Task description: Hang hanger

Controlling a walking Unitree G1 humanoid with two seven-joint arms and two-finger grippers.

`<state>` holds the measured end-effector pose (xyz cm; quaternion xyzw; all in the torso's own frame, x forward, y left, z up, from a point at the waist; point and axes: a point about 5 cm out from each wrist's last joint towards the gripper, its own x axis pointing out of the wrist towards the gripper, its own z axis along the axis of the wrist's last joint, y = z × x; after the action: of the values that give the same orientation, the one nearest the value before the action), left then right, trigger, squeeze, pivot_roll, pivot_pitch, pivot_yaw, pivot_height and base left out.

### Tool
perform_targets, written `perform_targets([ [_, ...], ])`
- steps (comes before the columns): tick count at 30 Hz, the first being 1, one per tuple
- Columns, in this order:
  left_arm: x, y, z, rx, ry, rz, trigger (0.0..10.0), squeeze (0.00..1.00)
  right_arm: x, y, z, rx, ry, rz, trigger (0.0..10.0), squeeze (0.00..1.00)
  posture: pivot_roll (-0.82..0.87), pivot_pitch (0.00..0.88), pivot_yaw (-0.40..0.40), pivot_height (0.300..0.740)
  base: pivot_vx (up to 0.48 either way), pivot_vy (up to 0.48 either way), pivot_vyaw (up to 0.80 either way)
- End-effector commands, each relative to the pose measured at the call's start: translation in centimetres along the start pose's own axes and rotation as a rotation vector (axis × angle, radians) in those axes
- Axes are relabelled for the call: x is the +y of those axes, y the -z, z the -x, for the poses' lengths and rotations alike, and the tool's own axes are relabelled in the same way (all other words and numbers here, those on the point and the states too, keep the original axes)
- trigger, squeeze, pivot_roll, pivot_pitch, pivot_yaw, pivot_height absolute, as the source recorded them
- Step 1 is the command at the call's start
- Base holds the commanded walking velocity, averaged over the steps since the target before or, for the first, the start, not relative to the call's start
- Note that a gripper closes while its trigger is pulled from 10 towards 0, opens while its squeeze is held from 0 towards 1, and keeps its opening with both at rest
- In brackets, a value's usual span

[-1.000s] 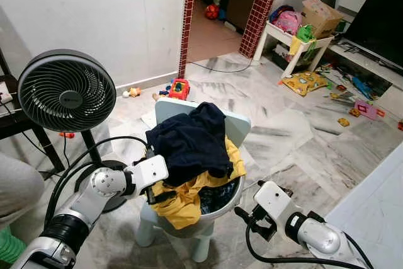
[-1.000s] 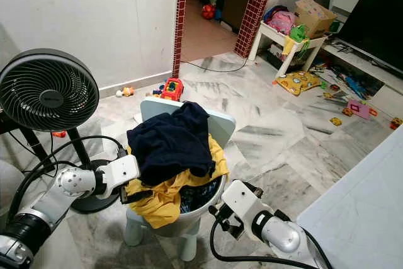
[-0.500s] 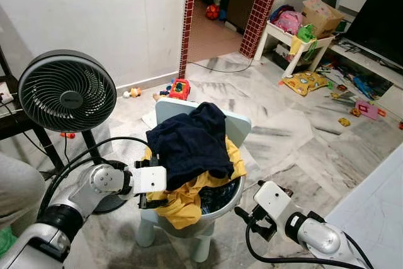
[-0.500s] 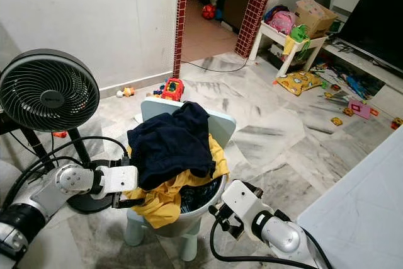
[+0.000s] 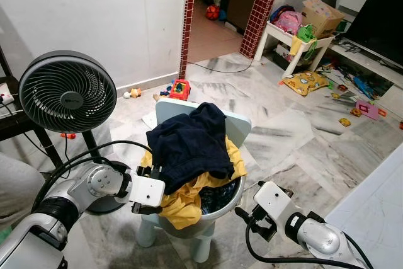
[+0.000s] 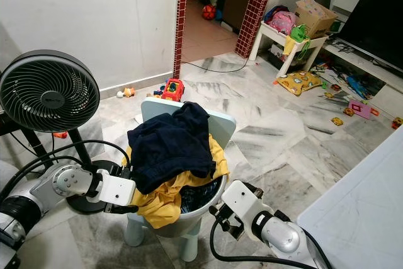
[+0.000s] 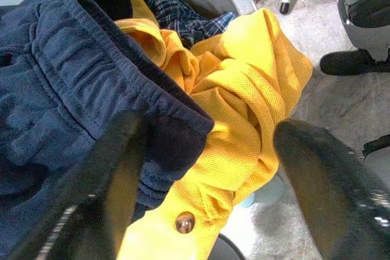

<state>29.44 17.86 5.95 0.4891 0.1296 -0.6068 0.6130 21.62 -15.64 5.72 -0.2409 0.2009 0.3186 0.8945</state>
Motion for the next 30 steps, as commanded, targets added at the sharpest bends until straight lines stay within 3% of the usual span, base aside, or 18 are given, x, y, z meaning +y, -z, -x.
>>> perform_targets([
  [1,0.5,-0.2,0.1,0.004,0.018,-0.036,0.0,0.00,-0.3,-0.1,0.2,0.005,0.017,0.009,10.0,0.00,0.10,0.000,-0.110,0.740,0.000,0.000,0.00],
  [16,0.2,0.1,0.2,0.017,0.034,-0.058,0.0,0.00,-0.5,0.0,0.1,0.010,0.020,0.011,10.0,0.00,0.10,0.000,-0.113,0.740,0.000,0.000,0.00],
  [25,0.4,0.2,0.1,0.031,0.010,-0.057,0.0,0.00,-0.6,0.2,0.1,0.016,0.028,0.014,10.0,0.00,0.10,0.000,-0.117,0.740,0.000,0.000,0.00],
  [28,1.0,0.3,0.3,0.054,-0.045,-0.070,0.0,0.00,-0.6,0.1,0.1,0.016,0.026,0.016,10.0,0.00,0.10,0.000,-0.117,0.740,0.000,0.000,0.00],
  [30,2.1,0.3,0.6,0.066,-0.165,-0.056,8.5,0.00,-0.6,0.2,0.1,0.016,0.027,0.016,10.0,0.00,0.10,0.000,-0.114,0.740,0.000,0.000,0.00],
])
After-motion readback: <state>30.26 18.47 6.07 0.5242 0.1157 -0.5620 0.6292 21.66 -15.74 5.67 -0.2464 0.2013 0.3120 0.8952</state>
